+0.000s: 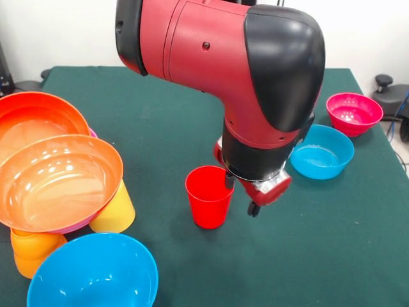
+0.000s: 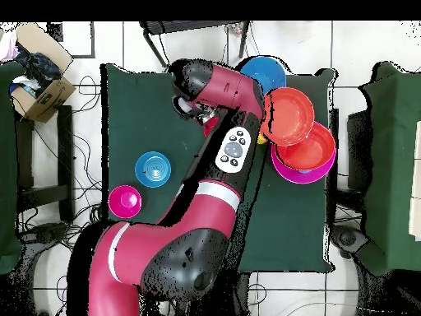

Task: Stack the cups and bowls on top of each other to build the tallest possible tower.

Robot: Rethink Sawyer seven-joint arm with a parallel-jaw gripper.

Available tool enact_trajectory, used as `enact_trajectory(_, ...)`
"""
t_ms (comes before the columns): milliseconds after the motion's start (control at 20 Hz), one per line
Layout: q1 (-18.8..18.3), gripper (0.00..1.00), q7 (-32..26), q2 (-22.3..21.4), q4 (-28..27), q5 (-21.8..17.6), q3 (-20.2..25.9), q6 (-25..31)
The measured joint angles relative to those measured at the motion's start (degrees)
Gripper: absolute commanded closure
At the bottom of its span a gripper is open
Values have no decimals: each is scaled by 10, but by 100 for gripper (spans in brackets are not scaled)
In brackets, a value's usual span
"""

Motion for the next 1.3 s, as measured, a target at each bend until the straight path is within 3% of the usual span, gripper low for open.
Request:
enact_trajectory(850,-4,0,0,9,0,-46,-3,-2)
enact_trajectory(1300,-17,0,0,25,0,-46,28,-80)
